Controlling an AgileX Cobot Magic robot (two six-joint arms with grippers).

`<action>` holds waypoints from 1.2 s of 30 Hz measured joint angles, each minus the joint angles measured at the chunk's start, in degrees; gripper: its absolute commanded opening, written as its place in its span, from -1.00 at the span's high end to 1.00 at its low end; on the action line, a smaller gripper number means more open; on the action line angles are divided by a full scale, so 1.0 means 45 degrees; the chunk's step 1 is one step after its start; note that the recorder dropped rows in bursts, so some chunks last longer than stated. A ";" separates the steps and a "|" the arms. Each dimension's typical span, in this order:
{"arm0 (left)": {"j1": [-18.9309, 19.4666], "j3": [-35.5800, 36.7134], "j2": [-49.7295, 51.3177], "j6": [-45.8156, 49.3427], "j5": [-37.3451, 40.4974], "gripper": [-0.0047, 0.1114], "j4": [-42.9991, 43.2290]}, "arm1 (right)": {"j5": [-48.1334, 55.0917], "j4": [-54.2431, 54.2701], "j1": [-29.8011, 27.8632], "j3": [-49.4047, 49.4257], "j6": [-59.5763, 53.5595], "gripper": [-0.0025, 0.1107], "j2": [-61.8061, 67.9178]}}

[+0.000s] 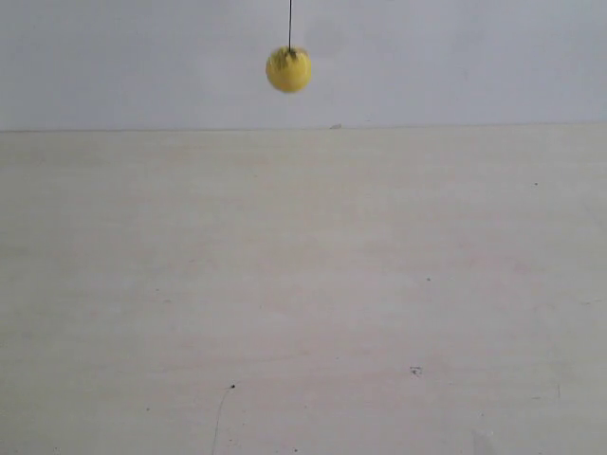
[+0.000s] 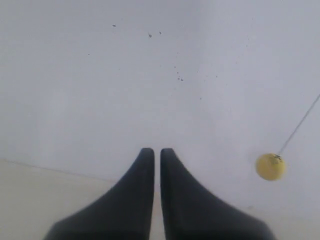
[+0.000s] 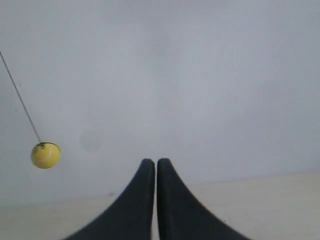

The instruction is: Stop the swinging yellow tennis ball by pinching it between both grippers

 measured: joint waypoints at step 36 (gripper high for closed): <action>0.0000 -0.2721 1.2255 -1.0230 -1.3881 0.84 1.8014 | -0.8313 -0.7986 0.0000 -0.0406 0.5144 0.96 1.1077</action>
